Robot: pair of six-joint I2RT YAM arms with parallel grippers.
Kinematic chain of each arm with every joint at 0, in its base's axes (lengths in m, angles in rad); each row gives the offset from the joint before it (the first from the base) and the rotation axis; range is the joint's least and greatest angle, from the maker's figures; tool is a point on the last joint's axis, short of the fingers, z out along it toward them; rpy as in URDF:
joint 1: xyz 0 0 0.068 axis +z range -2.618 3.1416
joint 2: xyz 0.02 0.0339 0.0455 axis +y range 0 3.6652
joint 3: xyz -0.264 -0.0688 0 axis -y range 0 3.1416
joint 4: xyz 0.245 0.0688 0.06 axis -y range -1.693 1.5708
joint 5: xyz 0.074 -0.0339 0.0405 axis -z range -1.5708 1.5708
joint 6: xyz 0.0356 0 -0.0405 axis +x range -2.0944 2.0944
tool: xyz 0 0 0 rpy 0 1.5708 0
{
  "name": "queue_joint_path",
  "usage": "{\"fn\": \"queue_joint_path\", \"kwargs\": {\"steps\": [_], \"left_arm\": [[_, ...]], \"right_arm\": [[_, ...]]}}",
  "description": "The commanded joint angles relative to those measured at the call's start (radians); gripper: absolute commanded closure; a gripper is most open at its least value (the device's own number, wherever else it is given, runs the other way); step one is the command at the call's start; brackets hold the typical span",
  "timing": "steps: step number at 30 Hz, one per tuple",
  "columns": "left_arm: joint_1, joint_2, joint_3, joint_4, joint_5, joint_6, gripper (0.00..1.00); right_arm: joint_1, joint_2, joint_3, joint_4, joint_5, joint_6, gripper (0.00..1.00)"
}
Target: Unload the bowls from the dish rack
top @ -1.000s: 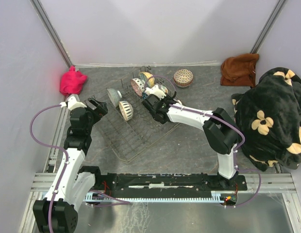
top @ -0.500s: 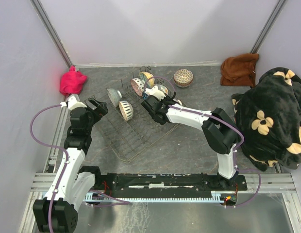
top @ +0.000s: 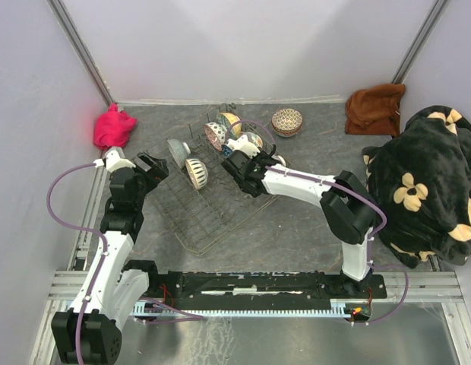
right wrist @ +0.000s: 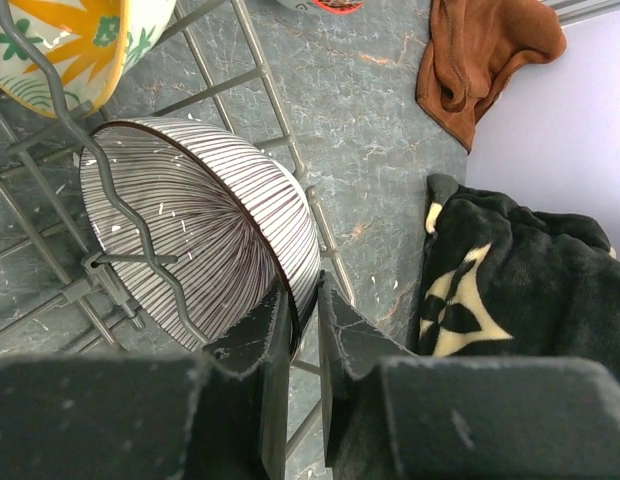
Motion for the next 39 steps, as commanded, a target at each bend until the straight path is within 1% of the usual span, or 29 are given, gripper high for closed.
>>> {"fn": "queue_joint_path", "kwargs": {"steps": [1, 11, 17, 24, 32, 39], "left_arm": [[-0.002, -0.004, -0.001, 0.045, -0.008, -0.023, 0.01], [-0.002, -0.007, -0.001, 0.044, -0.009, -0.024, 0.01], [-0.002, -0.004, -0.002, 0.045, -0.012, -0.026, 0.01], [-0.002, -0.006, -0.004, 0.044, -0.014, -0.026, 0.01], [-0.002, -0.004, -0.006, 0.050, -0.013, -0.026, 0.01], [-0.002, -0.008, -0.002, 0.041, -0.017, -0.026, 0.01]], "right_arm": [[0.010, -0.124, 0.008, 0.038, 0.075, 0.013, 0.99], [0.013, -0.199, -0.002, 0.076, 0.064, -0.009, 0.99], [0.012, -0.231, 0.050, 0.121, 0.063, -0.074, 0.99], [0.002, -0.233, 0.115, 0.156, 0.062, -0.146, 0.99], [0.003, -0.216, 0.099, 0.168, 0.092, -0.162, 0.99], [-0.009, -0.250, 0.092, 0.178, 0.025, -0.146, 0.99]]}}
